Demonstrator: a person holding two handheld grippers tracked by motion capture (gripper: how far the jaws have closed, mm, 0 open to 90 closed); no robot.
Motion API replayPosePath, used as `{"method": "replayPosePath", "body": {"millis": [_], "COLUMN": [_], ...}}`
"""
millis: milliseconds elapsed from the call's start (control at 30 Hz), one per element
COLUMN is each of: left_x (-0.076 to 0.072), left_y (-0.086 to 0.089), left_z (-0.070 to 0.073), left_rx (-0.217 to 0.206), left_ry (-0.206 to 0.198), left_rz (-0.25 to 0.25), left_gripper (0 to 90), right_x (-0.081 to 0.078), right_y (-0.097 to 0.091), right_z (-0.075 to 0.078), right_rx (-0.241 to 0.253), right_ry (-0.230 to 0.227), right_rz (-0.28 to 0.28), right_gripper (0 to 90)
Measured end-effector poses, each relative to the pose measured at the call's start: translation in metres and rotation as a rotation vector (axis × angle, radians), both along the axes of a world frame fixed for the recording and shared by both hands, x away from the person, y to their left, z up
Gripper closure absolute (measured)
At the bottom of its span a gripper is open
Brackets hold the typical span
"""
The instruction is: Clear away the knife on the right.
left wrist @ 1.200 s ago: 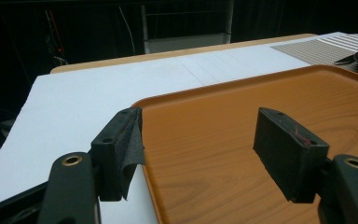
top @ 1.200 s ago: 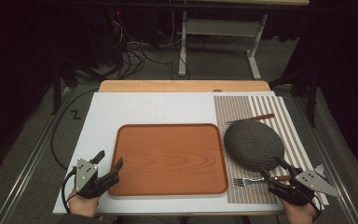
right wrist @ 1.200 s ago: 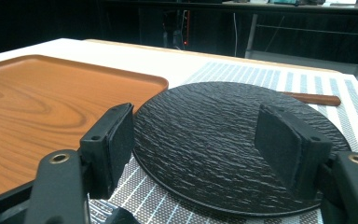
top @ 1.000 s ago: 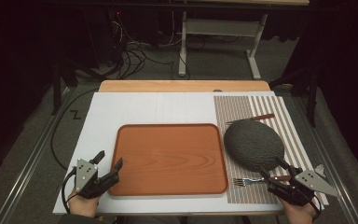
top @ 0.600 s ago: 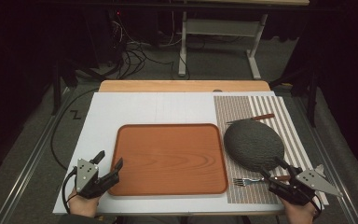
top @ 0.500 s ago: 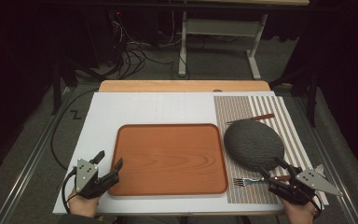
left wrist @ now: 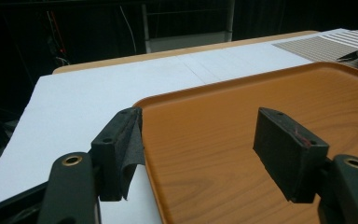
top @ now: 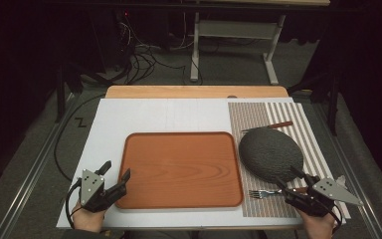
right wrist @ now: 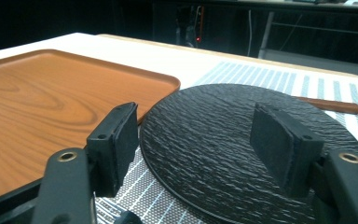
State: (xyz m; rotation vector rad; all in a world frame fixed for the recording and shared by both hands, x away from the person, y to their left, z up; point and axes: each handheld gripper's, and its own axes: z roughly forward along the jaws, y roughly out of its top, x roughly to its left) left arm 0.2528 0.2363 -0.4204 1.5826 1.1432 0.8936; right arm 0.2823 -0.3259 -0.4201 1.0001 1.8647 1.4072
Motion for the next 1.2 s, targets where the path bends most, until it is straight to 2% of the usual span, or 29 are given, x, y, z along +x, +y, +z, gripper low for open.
{"method": "replayPosePath", "body": {"millis": [400,567,967,1200], "left_x": [0.001,0.001,0.001,0.002], "left_y": [-0.001,0.0,0.0,0.0], "left_z": [0.0,0.0,-0.001,-0.001], "left_rx": [0.004,0.005,0.009,0.009], "left_ry": [0.002,0.002,0.002,0.003], "left_rz": [0.0,0.003,0.015,0.016], "left_gripper": [32.9,32.9,32.9,33.0], "right_x": [0.008,0.012,0.027,0.032], "right_y": [0.004,0.002,-0.003,-0.004], "right_z": [0.002,0.005,0.01,0.013], "right_rx": [-0.004,-0.014,0.005,-0.002], "right_ry": [0.018,0.013,0.022,0.025], "right_rz": [0.041,0.04,0.02,0.026], "right_gripper": [35.7,35.9,35.7,35.7]}}
